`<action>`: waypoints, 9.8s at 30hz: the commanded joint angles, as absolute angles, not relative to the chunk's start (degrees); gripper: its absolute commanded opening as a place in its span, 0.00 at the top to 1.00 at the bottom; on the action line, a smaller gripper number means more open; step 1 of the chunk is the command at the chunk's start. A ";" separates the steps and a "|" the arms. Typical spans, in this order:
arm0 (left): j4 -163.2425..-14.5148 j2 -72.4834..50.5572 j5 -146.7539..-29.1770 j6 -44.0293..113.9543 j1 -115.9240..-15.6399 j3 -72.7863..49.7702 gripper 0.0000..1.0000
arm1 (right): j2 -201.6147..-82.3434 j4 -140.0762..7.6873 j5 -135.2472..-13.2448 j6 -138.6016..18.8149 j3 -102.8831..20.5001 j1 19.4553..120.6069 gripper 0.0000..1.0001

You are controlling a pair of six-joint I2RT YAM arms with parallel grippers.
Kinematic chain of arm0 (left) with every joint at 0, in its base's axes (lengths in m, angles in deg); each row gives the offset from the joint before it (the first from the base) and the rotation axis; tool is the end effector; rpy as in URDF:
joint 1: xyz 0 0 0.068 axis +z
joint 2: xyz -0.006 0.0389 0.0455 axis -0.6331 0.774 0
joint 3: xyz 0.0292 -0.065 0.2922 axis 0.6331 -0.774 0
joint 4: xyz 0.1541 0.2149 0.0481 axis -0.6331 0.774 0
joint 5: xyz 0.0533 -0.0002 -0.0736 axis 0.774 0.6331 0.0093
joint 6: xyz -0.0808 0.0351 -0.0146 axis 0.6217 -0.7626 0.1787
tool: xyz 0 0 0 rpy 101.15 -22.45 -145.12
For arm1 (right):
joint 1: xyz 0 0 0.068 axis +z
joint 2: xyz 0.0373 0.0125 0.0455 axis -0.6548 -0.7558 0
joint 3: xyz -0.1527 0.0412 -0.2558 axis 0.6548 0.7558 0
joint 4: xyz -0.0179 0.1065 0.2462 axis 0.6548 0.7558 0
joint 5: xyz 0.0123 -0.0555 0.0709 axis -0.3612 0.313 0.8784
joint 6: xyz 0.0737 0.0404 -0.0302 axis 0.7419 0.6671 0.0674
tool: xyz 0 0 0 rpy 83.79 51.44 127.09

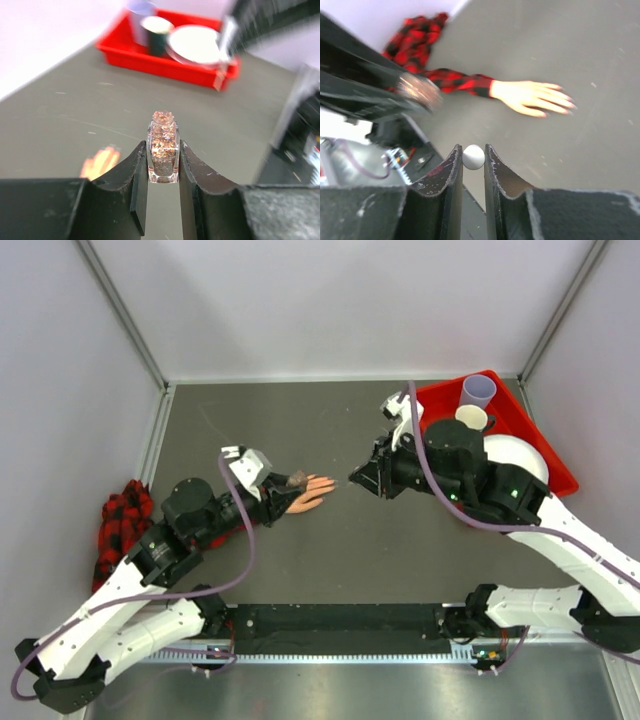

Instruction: Paint the nails

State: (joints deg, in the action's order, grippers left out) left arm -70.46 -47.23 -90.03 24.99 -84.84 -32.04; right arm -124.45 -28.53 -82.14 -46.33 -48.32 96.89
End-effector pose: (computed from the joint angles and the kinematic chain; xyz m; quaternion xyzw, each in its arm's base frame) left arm 0.1149 -0.1376 0.4015 0.3291 0.6515 -0.3324 0.5973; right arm 0.1424 0.2101 0.4653 -0.2478 0.7757 0.3573 0.4574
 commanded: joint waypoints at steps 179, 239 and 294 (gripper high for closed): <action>-145.40 -15.44 -78.39 31.56 -63.80 -54.41 1.00 | -163.99 -89.12 -98.32 -44.47 -18.73 92.85 1.00; -144.96 -16.14 -78.83 31.73 -63.45 -54.76 1.00 | -165.22 -88.50 -100.52 -43.77 -19.43 91.79 1.00; -144.87 -16.14 -79.44 32.17 -63.01 -54.76 1.00 | -161.62 -90.08 -99.38 -44.65 -17.85 94.69 1.00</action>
